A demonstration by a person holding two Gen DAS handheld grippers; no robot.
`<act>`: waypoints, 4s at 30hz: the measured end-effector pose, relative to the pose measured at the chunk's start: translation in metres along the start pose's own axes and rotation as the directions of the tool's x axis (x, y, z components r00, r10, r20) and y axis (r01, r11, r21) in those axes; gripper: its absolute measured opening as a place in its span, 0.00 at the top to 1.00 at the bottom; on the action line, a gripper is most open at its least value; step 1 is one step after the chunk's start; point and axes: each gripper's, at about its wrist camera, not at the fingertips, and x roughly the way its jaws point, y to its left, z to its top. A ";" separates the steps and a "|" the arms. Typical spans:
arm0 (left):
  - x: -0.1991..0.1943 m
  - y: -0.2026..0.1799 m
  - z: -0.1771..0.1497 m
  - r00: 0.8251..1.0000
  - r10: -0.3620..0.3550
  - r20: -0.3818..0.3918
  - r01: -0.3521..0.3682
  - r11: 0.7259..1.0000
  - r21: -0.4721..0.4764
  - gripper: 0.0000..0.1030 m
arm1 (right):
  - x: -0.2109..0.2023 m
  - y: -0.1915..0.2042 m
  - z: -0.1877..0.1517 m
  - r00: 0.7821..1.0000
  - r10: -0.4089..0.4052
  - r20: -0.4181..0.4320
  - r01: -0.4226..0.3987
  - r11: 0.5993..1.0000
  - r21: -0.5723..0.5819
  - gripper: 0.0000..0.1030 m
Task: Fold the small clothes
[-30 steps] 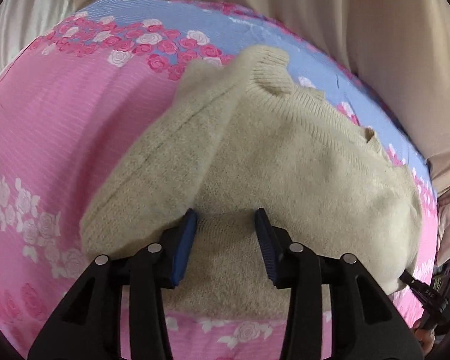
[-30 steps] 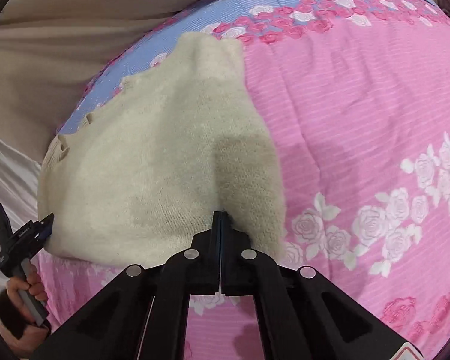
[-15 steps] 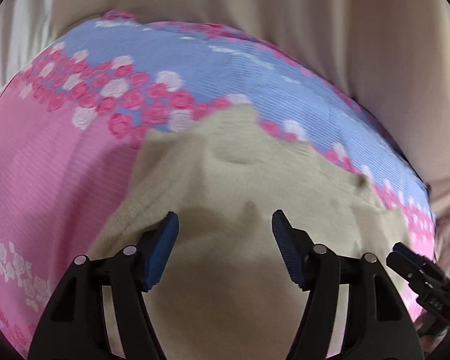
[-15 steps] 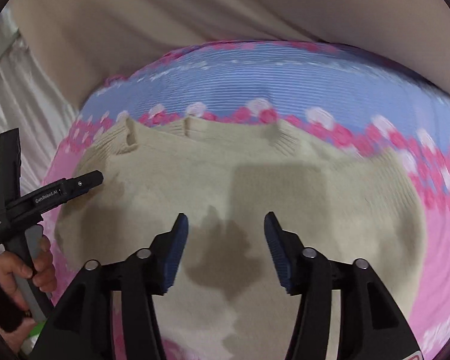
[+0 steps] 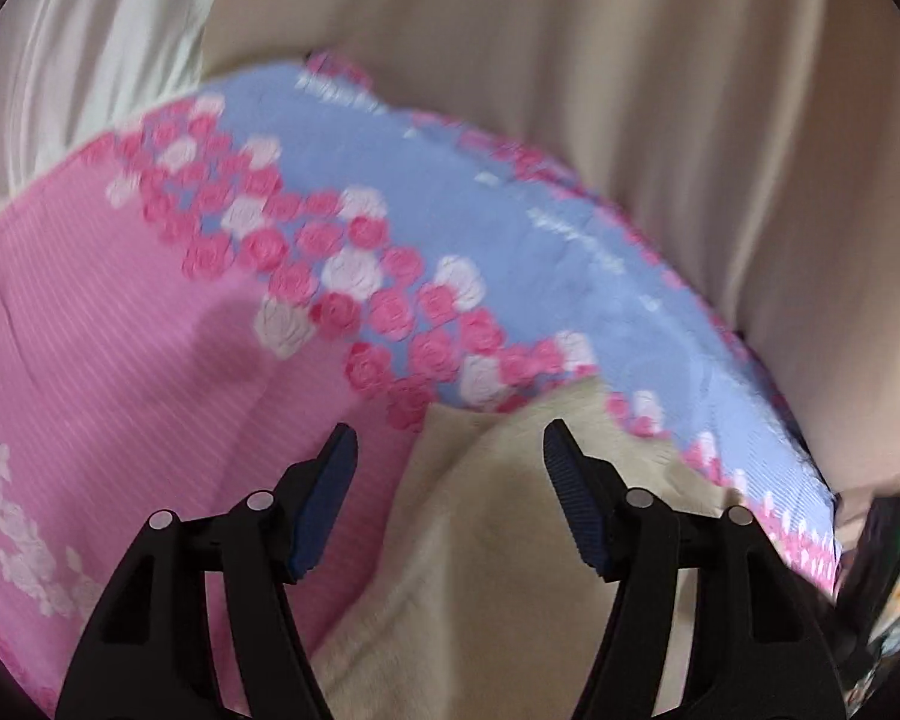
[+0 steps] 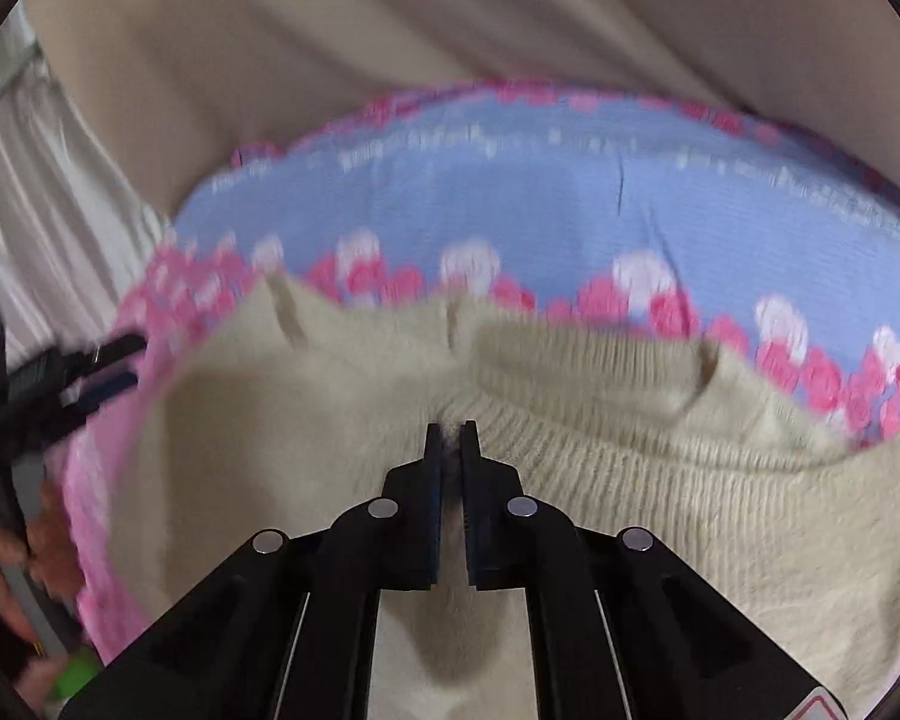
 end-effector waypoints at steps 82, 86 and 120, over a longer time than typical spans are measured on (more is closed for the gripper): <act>-0.081 0.032 -0.186 0.919 -0.276 -0.282 0.173 0.924 -0.342 0.77 | -0.242 -0.163 -0.261 0.991 -0.133 0.020 0.106 0.861 0.498 0.82; -0.076 0.053 -0.251 0.910 -0.122 -0.396 0.002 0.956 -0.292 0.77 | -0.207 -0.180 -0.331 0.985 -0.109 -0.133 0.164 0.822 0.546 0.77; 0.028 -0.048 -0.108 0.955 0.049 -0.293 -0.019 0.994 0.106 0.88 | -0.122 -0.216 -0.168 0.933 -0.326 -0.150 0.359 0.846 0.393 0.81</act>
